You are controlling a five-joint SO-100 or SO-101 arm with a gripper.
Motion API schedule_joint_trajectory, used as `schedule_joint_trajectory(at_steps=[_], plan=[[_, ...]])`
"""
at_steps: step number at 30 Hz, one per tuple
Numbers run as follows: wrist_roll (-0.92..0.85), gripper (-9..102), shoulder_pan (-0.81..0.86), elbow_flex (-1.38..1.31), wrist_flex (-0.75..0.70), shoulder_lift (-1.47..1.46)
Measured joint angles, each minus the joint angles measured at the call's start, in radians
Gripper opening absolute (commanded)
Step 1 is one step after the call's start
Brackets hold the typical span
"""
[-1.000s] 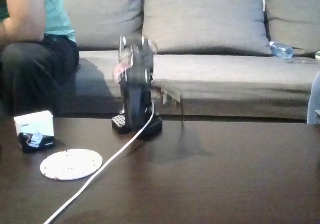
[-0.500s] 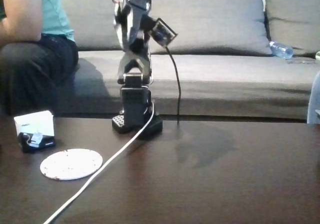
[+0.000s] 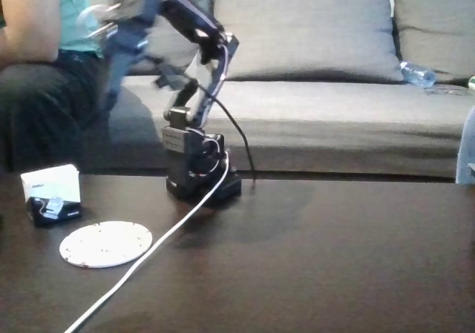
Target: Grasp a servo box and put it on the zirlivani.
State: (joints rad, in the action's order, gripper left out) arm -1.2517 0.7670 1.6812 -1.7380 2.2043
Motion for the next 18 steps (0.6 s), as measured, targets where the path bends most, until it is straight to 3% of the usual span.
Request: schedule_joint_trajectory(at_steps=[6, 11, 18], plan=[[-0.227, 20, 0.249, -0.075, 0.000, -0.245], [-0.362, 20, 0.362, -0.241, 0.000, -0.466], [-0.624, 36, 0.457, -0.448, 0.000, -0.683]])
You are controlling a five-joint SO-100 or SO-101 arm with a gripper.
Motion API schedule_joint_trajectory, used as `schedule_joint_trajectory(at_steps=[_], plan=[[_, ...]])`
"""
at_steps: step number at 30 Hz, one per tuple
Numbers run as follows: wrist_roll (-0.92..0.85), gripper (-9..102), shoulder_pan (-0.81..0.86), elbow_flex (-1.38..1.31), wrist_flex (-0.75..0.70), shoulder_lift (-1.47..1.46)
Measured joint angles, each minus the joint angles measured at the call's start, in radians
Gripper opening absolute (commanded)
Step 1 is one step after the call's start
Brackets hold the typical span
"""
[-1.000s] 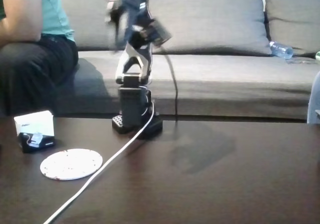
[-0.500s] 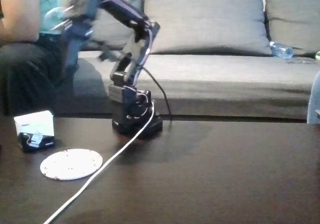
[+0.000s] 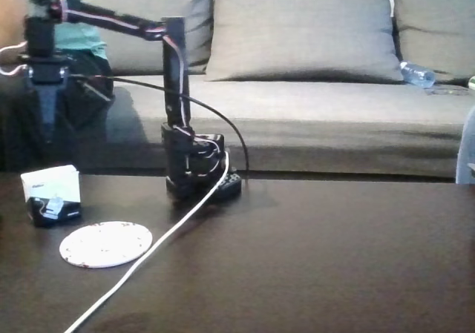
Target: Grasp a servo box and put it on the zirlivani.
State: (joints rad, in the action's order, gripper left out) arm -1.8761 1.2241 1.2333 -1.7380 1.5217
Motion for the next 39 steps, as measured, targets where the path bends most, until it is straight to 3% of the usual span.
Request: schedule_joint_trajectory(at_steps=[7, 39], plan=[[-0.127, 36, -0.002, -0.044, 0.000, -0.035], [-0.143, 36, 0.005, 0.018, 0.160, -0.239]])
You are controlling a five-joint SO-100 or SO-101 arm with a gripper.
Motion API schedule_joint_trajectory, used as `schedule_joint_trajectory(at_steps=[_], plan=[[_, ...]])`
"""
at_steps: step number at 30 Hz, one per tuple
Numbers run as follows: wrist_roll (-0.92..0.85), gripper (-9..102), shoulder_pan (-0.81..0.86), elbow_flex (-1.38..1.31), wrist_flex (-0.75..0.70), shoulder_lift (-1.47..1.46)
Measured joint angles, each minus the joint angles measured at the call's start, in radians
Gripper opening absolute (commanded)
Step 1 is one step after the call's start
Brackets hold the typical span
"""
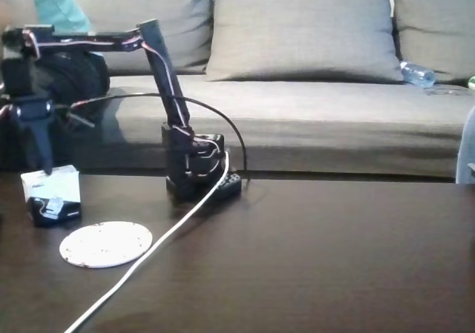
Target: Grasp a servo box and put it on the zirlivani.
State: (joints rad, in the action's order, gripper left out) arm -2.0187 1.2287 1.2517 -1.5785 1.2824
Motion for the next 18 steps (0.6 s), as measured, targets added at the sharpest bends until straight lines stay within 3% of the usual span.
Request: schedule_joint_trajectory(at_steps=[18], plan=[[0.000, 36, -0.015, 0.003, 0.074, -0.107]])
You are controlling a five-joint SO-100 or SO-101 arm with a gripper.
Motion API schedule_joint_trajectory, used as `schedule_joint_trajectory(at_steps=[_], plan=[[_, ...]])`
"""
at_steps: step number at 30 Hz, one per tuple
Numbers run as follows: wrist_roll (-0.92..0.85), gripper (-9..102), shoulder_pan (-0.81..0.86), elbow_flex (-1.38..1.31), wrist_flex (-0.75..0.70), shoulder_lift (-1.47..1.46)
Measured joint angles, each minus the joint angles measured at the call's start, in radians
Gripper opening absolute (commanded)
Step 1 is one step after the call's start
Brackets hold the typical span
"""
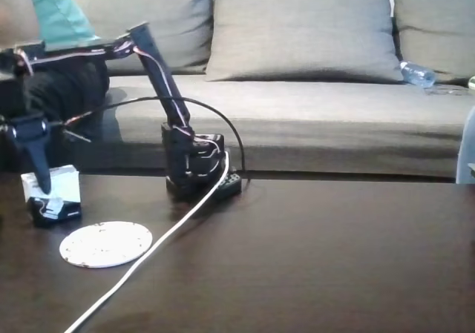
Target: Grasp a servo box and put it on the zirlivani.
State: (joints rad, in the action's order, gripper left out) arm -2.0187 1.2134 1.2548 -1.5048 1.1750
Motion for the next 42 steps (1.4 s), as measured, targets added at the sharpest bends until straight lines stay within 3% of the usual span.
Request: schedule_joint_trajectory(at_steps=[8, 15, 38, 42], plan=[[0.000, 35, -0.002, 0.000, 0.037, -0.015], [0.000, 25, -0.002, 0.000, 0.037, -0.015], [0.000, 18, -0.003, 0.000, 0.035, -0.015], [0.000, 13, -0.003, -0.002, 0.028, -0.015]])
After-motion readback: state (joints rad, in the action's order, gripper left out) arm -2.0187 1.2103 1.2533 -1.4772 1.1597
